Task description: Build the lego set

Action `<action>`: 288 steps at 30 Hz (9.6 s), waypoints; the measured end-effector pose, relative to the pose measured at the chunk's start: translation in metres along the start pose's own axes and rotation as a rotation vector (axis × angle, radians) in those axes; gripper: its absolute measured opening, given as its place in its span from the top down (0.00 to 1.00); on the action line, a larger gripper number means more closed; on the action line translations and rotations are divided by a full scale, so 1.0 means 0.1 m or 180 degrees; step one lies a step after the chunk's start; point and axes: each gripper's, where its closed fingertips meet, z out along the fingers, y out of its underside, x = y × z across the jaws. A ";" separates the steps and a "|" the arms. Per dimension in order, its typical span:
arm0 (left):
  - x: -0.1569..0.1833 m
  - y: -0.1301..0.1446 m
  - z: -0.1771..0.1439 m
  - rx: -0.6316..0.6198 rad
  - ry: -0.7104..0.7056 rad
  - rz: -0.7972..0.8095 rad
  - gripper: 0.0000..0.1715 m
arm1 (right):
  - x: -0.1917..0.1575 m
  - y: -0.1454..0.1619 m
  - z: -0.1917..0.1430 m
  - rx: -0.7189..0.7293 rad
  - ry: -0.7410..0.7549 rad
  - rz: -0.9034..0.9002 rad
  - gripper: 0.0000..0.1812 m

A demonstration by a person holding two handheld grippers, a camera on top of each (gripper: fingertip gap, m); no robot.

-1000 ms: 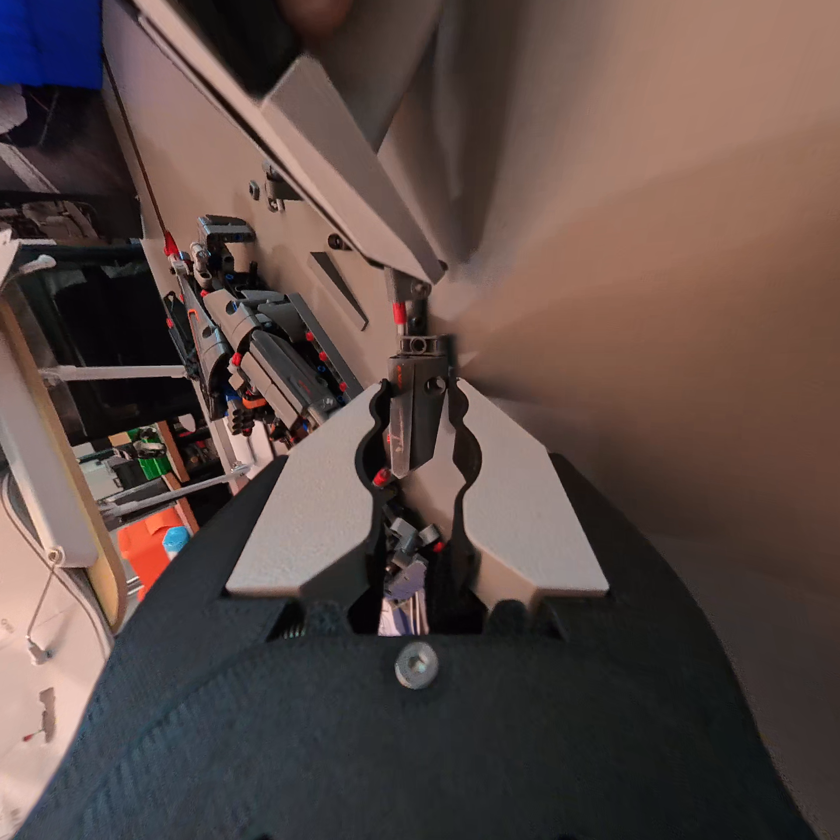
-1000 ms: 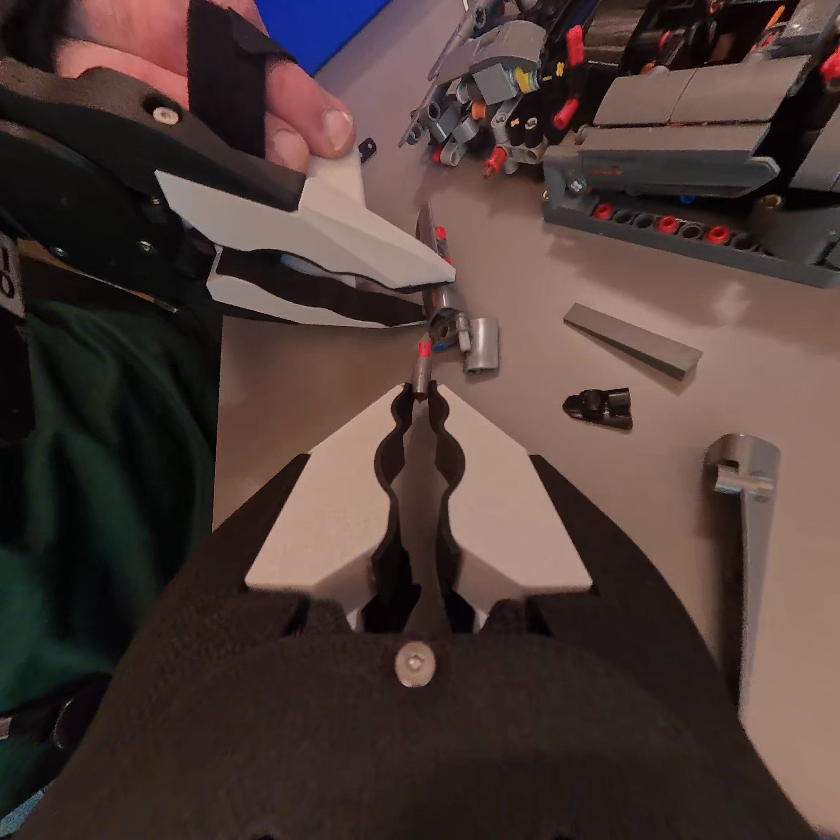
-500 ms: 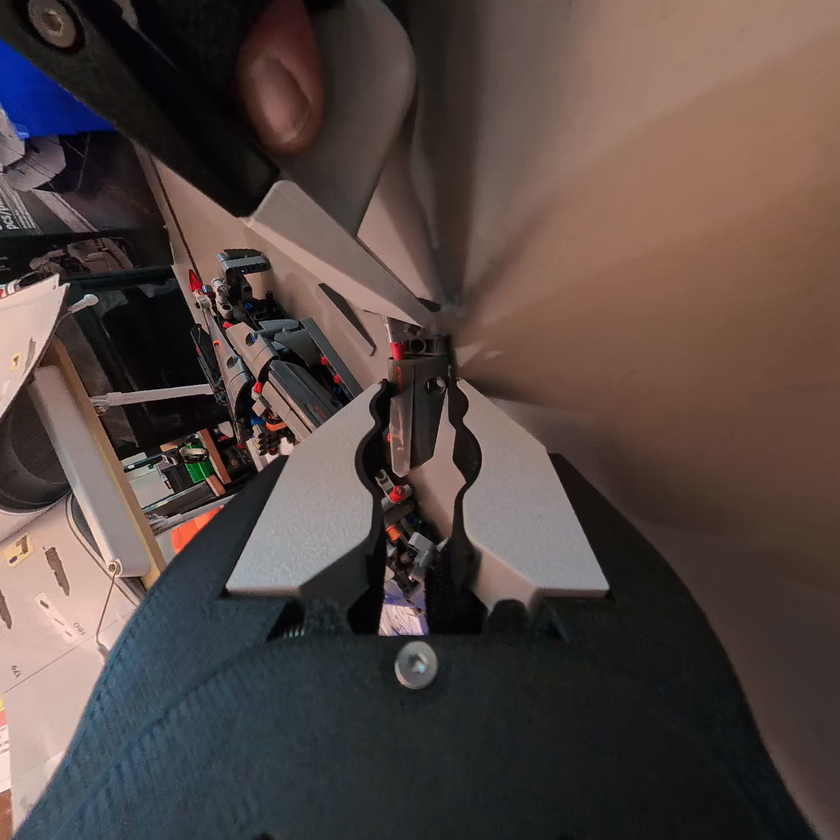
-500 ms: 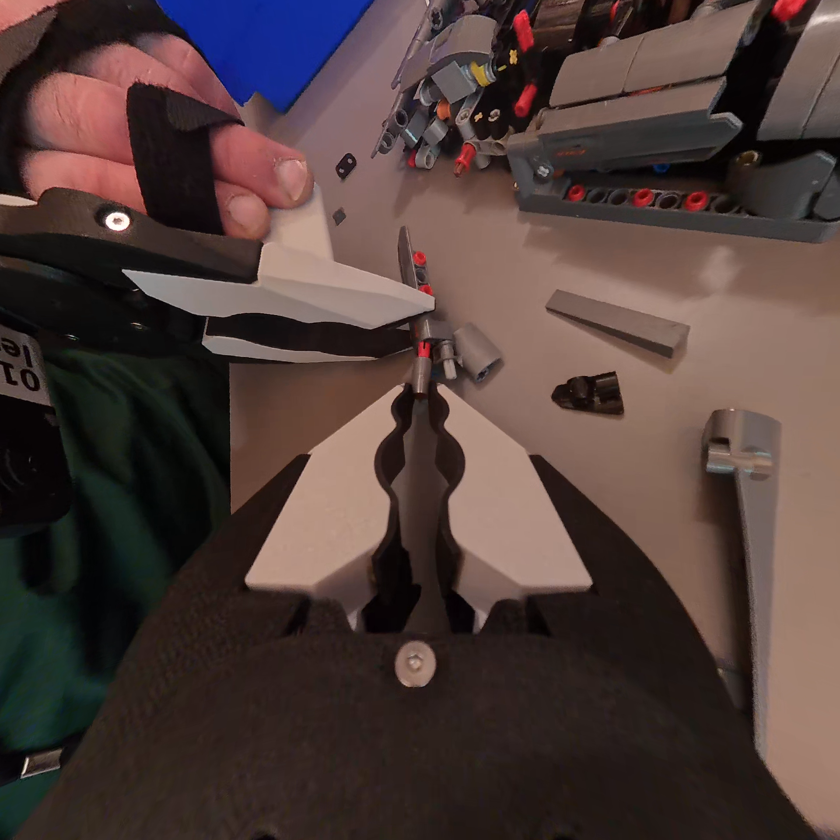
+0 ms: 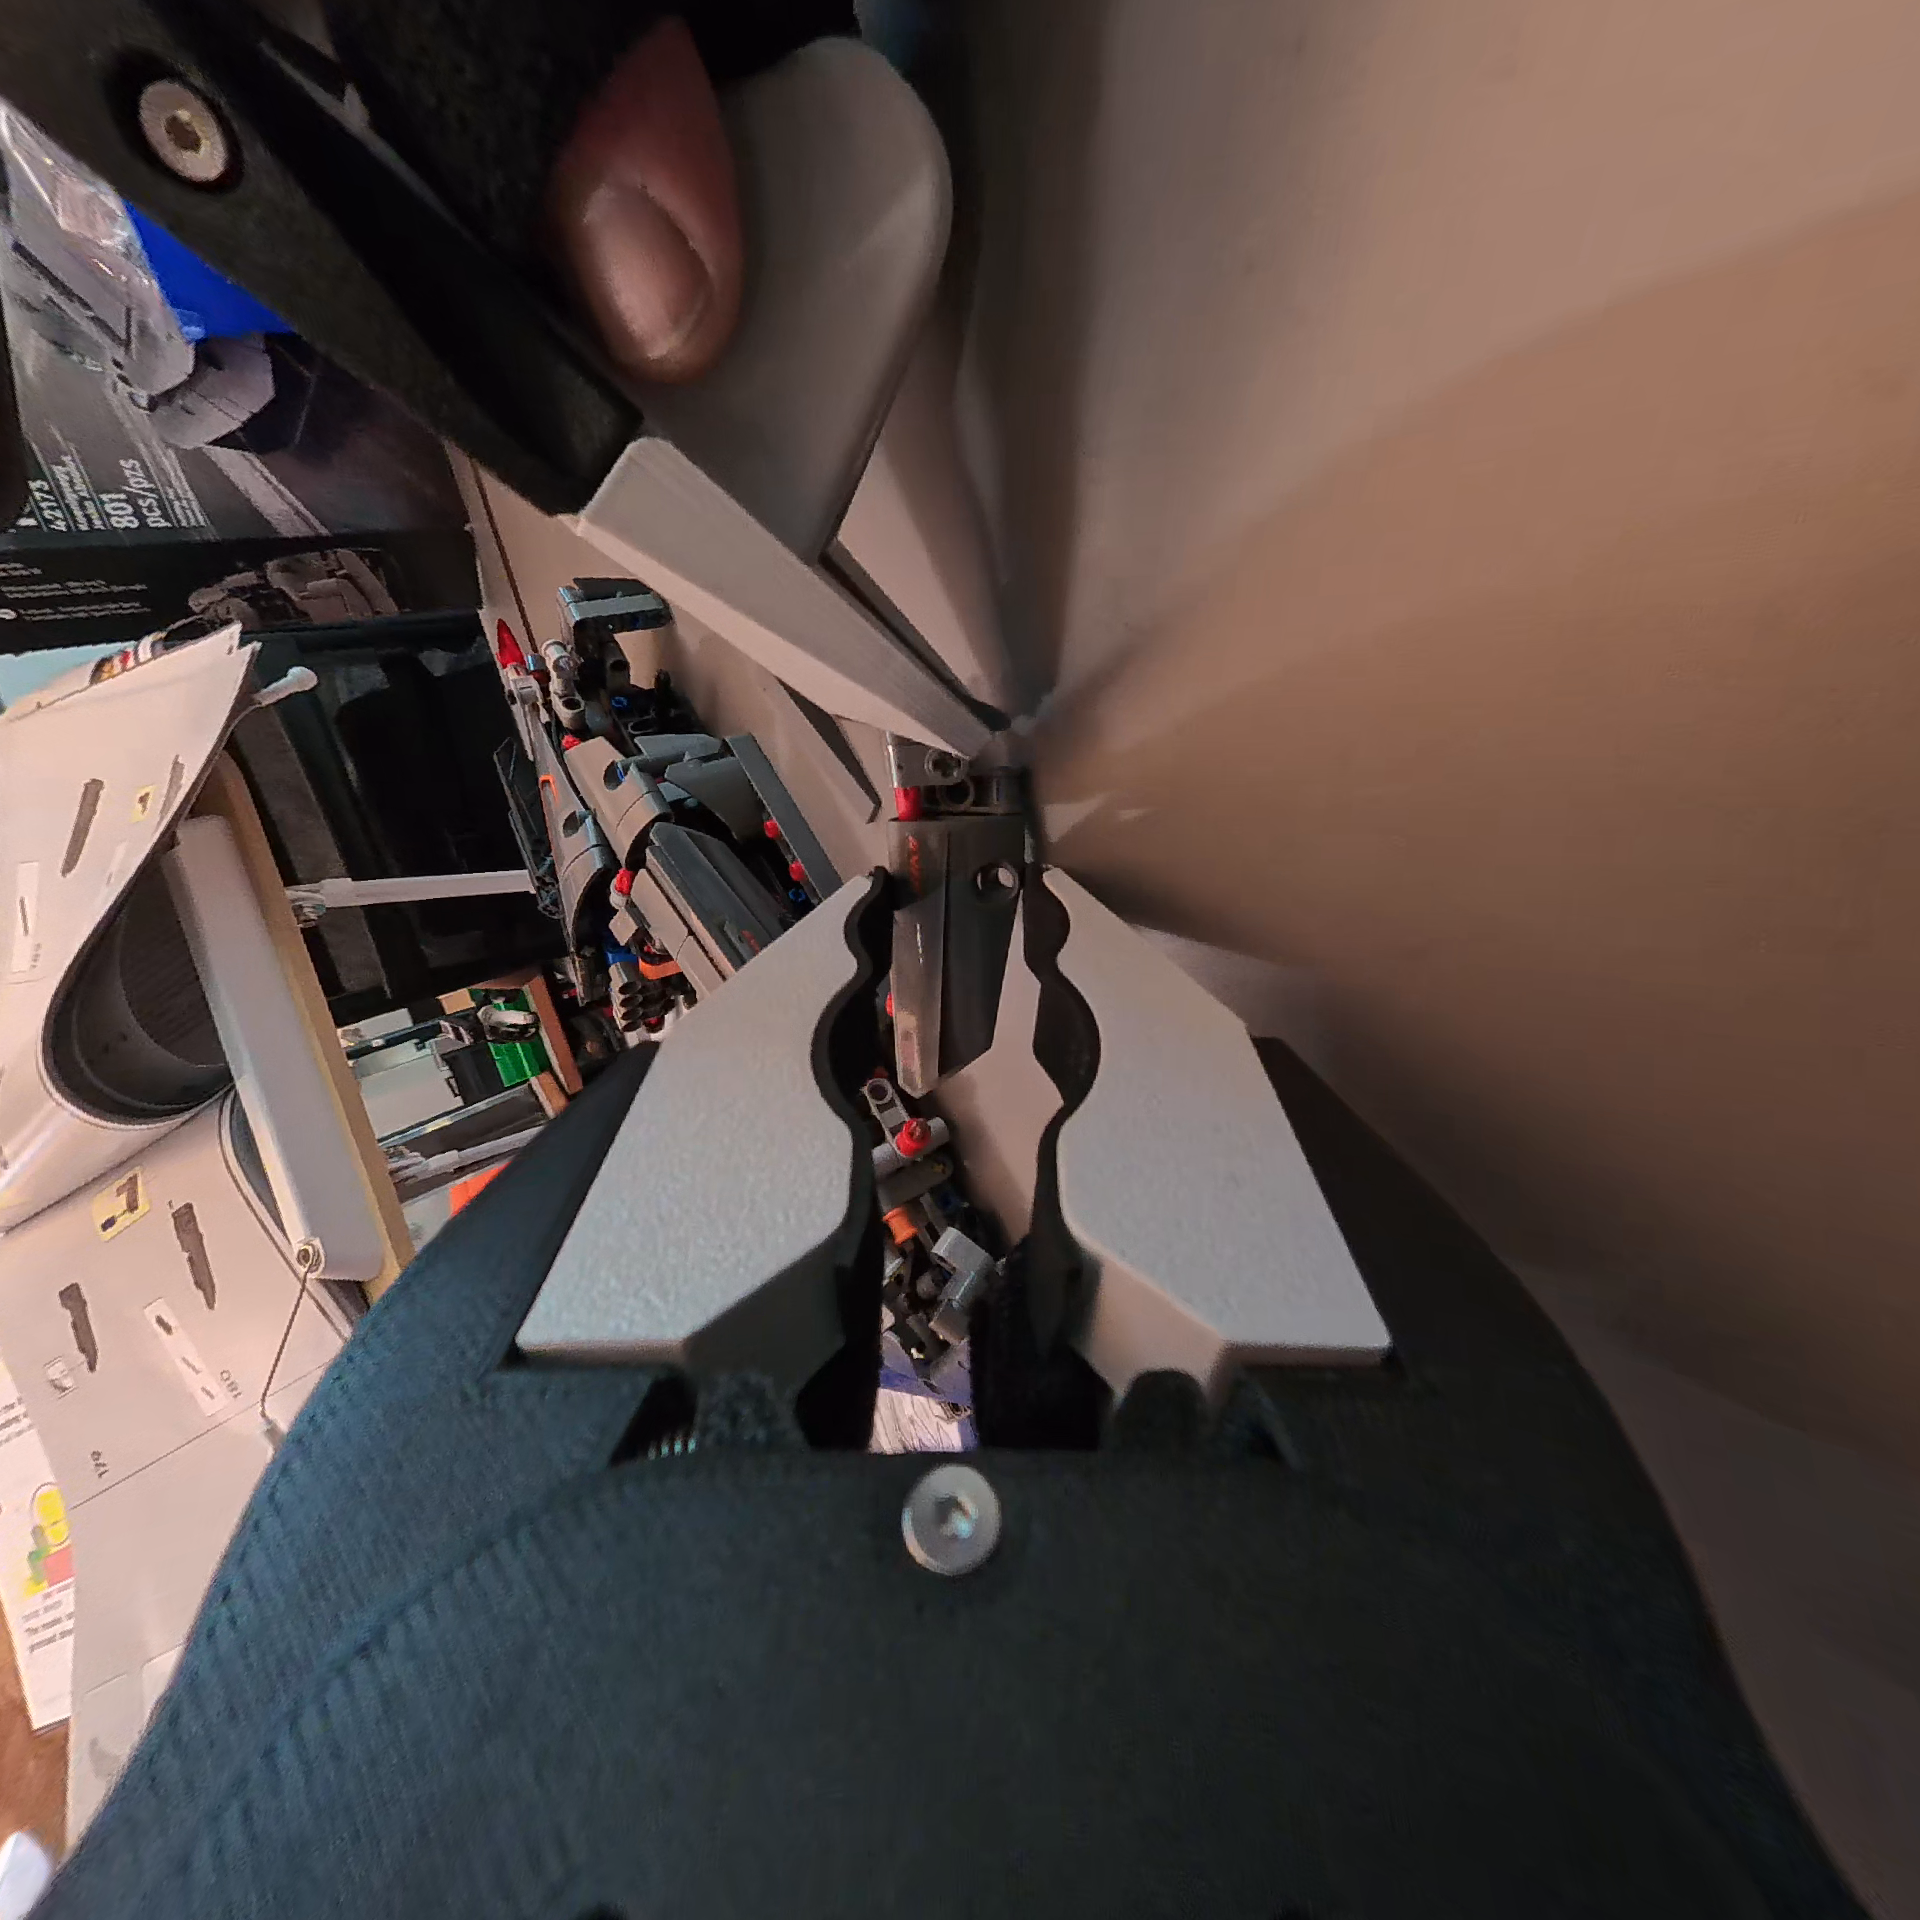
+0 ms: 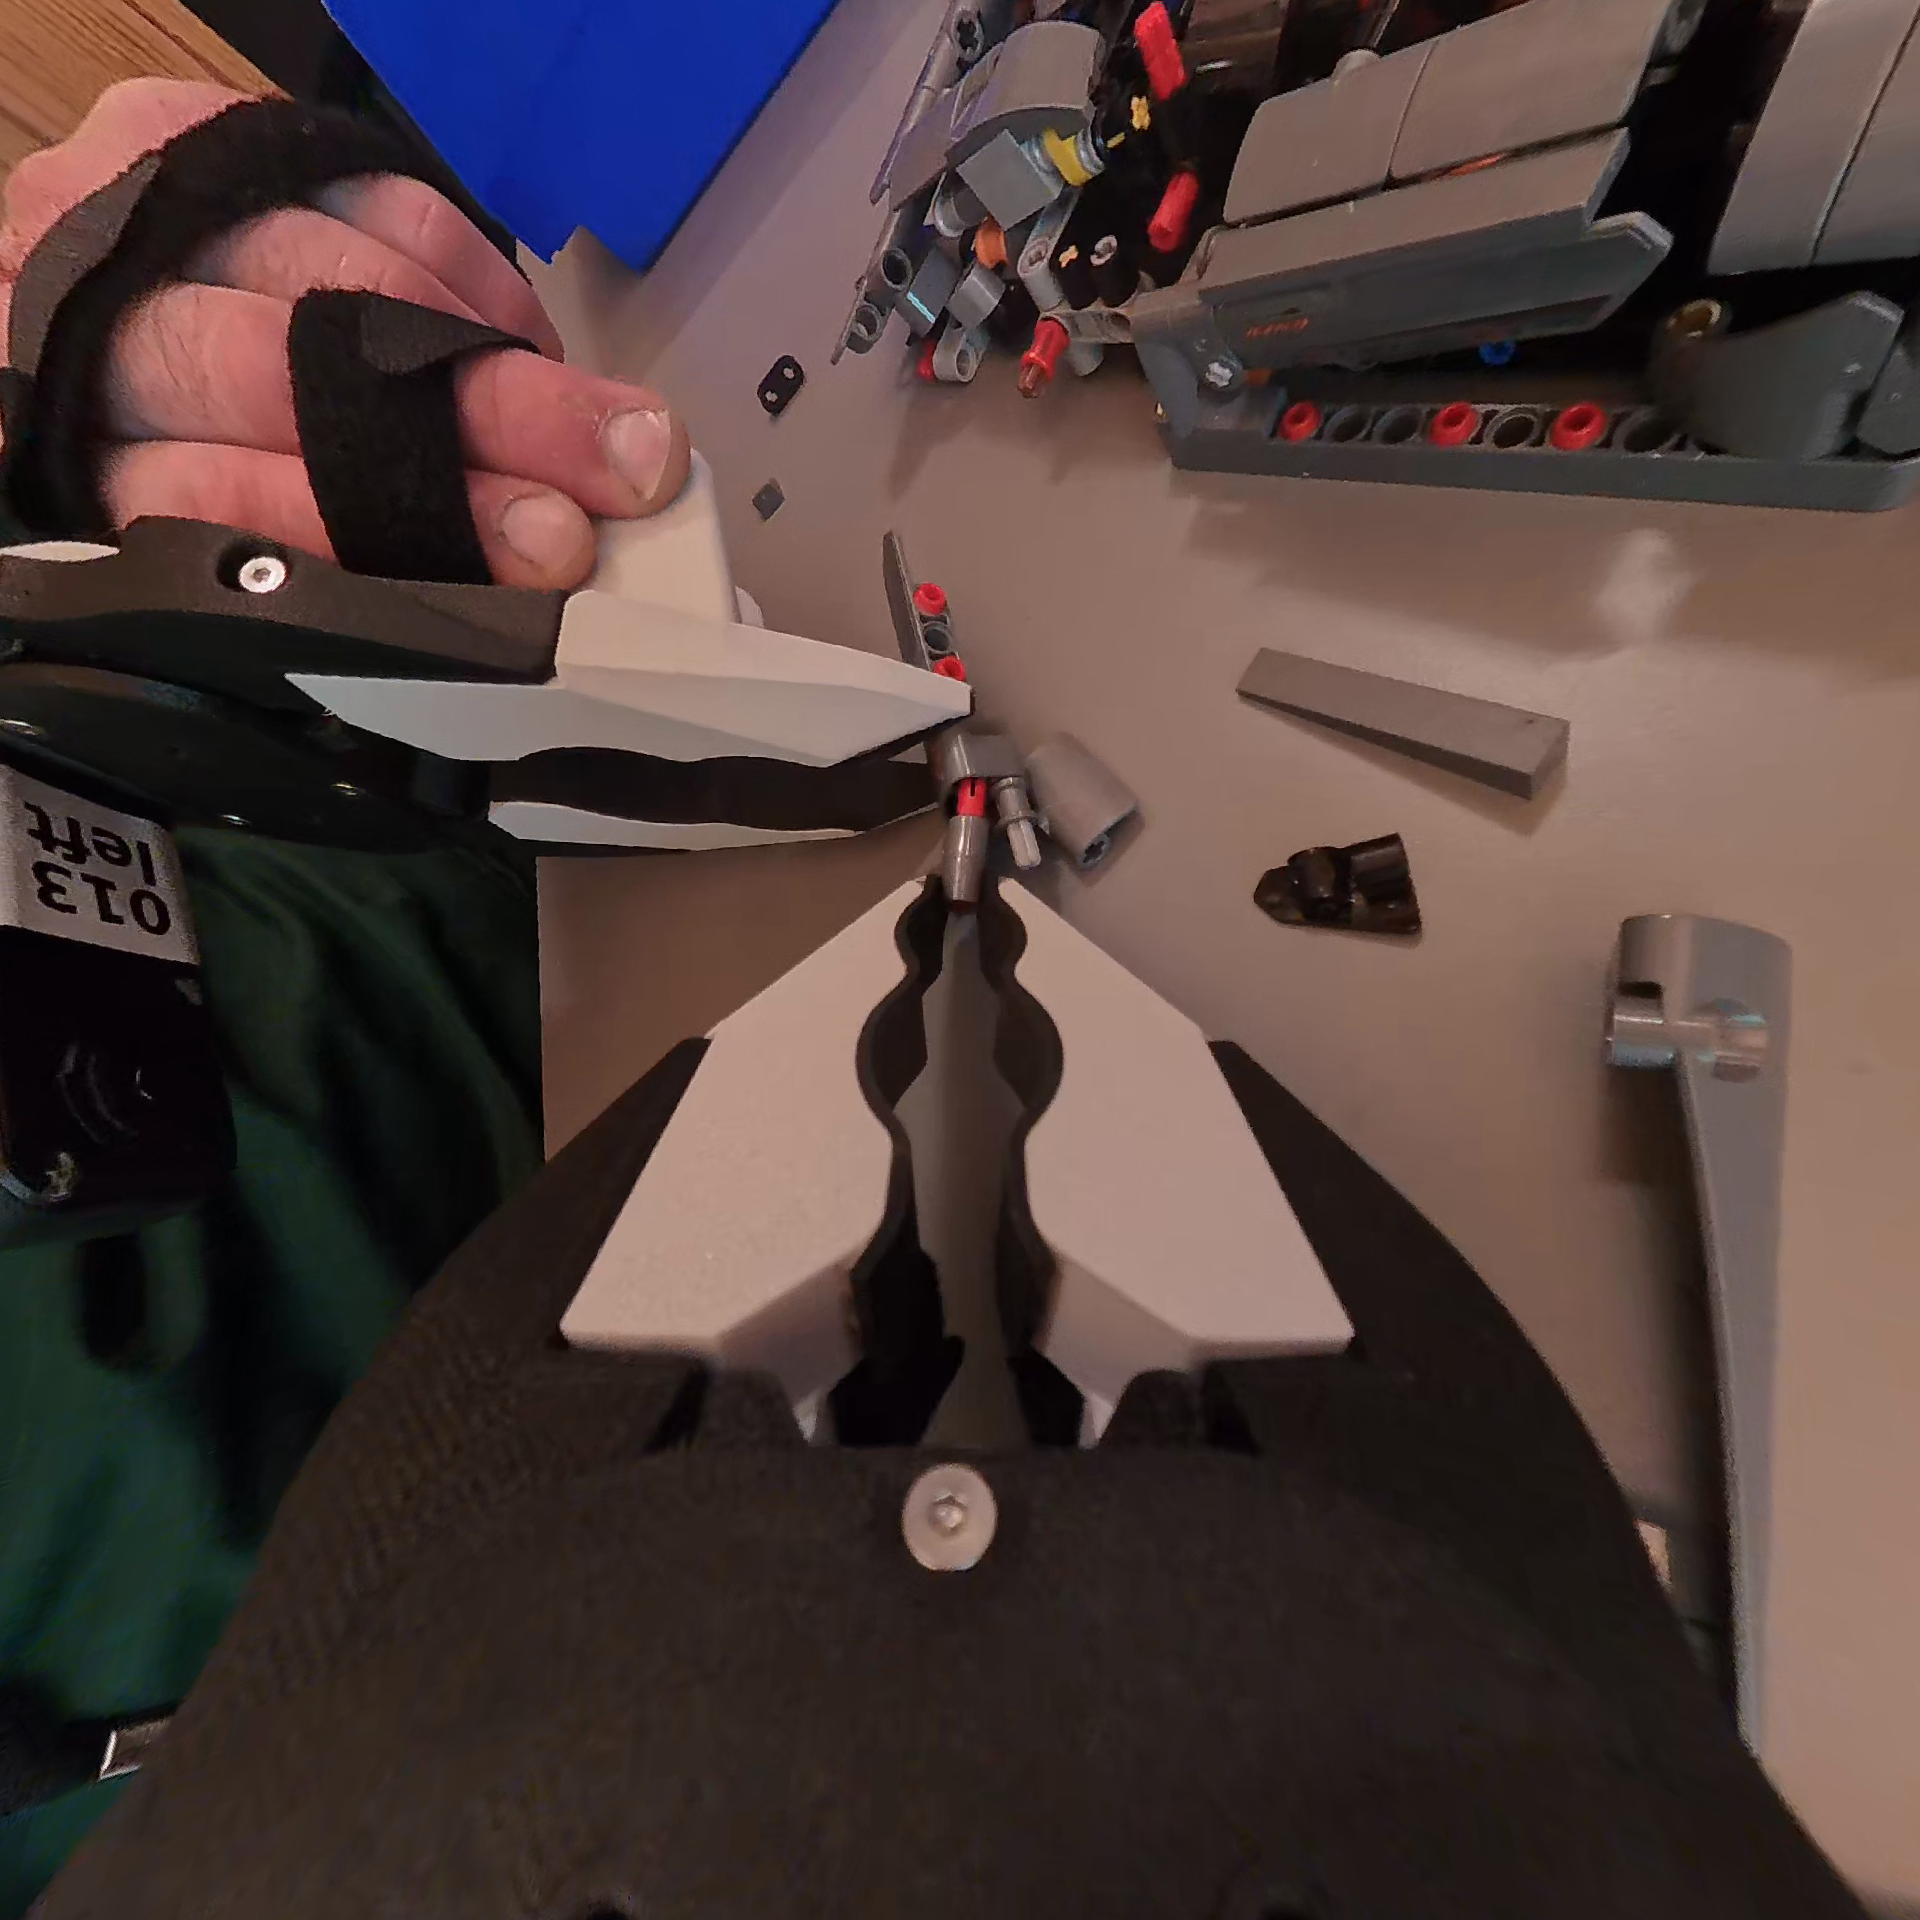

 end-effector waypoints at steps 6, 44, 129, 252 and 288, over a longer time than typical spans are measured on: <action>0.00 0.00 0.00 0.0075 -0.0046 0.0024 0.87 | 0.00 0.01 0.01 -0.0052 -0.0017 -0.0022 0.98; -0.01 -0.06 0.02 0.0398 -0.0038 0.0130 0.87 | 0.01 0.04 -0.01 -0.0209 -0.0126 -0.0103 0.99; 0.11 -0.07 -0.05 0.0586 0.1388 -0.0612 0.86 | -0.06 0.27 -0.17 -0.0427 0.1055 -0.1630 0.86; 0.16 -0.21 -0.08 0.1048 0.1687 -0.1294 0.87 | -0.02 0.08 -0.05 -0.0924 0.1186 -0.1837 0.94; 0.20 -0.20 -0.11 0.1322 0.1949 -0.1352 0.86 | -0.07 0.03 -0.18 -0.0236 0.0851 -0.1757 0.90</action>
